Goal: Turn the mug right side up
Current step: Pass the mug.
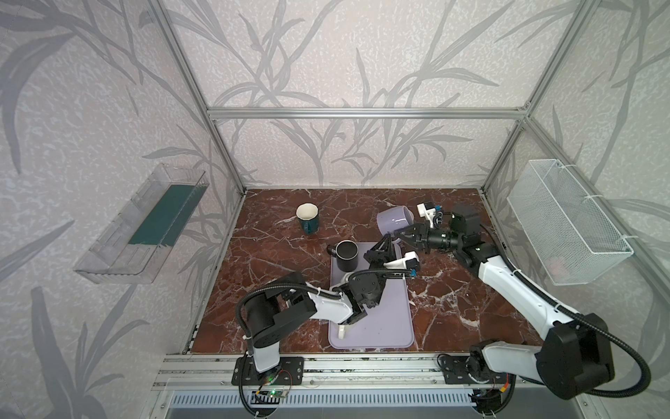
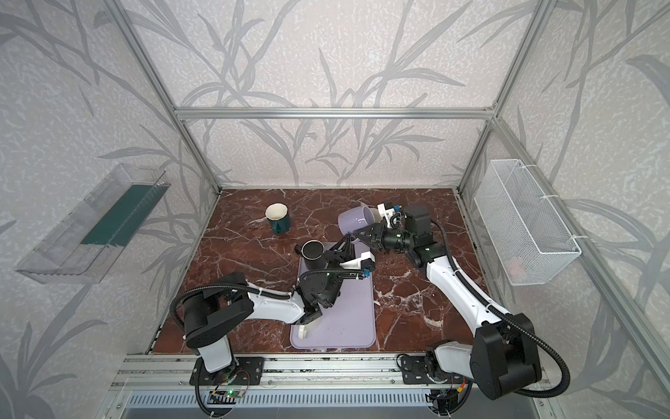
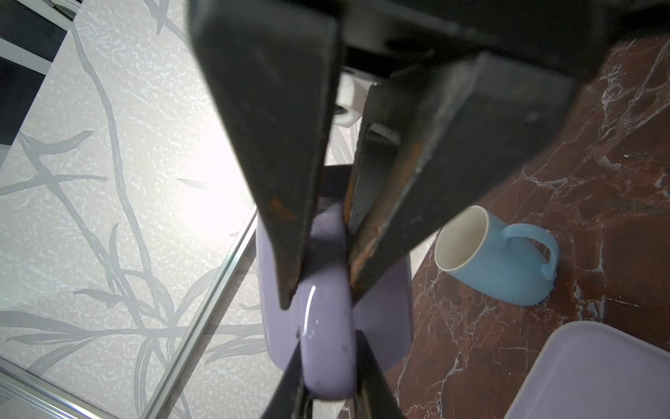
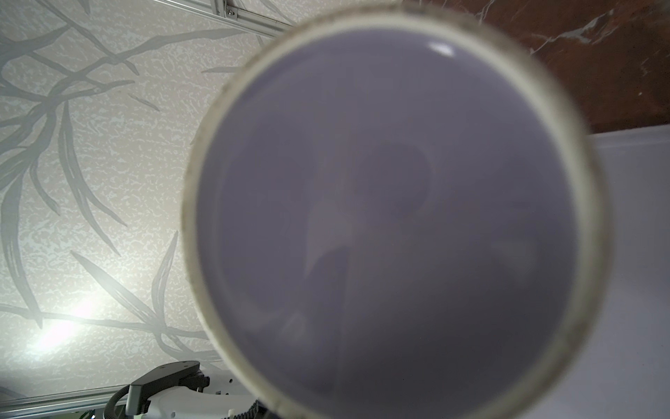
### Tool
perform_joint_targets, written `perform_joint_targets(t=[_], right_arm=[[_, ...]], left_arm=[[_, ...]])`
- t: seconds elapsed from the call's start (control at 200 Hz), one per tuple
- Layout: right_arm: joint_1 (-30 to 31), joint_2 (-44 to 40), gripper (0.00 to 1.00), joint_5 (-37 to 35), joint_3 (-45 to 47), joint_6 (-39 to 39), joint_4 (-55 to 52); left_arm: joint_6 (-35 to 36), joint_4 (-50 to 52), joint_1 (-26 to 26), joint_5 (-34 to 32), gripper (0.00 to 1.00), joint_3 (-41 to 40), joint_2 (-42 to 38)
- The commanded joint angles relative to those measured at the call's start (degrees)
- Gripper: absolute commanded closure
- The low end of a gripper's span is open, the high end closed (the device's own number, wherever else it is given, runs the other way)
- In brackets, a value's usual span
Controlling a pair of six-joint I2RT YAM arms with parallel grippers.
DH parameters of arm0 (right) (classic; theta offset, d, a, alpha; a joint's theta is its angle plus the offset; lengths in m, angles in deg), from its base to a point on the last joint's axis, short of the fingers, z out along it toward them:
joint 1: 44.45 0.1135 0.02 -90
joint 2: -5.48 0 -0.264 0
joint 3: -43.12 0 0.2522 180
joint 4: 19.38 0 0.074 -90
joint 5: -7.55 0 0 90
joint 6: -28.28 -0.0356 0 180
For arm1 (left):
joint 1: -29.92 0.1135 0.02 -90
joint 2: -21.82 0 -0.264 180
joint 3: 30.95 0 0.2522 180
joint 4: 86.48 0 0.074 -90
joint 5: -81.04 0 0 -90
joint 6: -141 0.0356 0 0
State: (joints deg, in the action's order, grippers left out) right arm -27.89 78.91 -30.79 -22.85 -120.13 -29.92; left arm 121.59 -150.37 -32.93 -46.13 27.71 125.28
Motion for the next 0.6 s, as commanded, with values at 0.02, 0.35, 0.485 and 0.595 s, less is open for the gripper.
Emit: perform_joint_targets(t=[0.02,0.35,0.485,0.595], right_arm=[[0.5,-0.9,1.00,1.3,0.0,0.6,3.2],[0.8,-2.2,1.00,1.0,0.5,0.2,3.1],[0.8,-2.6,1.00,1.2,0.5,-0.4,3.7],[0.8,-3.0,1.00,1.3,0.8,-1.2,4.4]], left_arm=[[1.1,-3.4,-1.7,3.3,0.79,-0.3,-2.4],[1.7,-3.5,-2.3,1.0,0.78,1.1,-1.5],[0.8,-3.5,-2.2,-0.4,0.78,0.7,-1.3],[0.2,-3.5,-2.2,-1.5,0.78,0.2,-1.5]])
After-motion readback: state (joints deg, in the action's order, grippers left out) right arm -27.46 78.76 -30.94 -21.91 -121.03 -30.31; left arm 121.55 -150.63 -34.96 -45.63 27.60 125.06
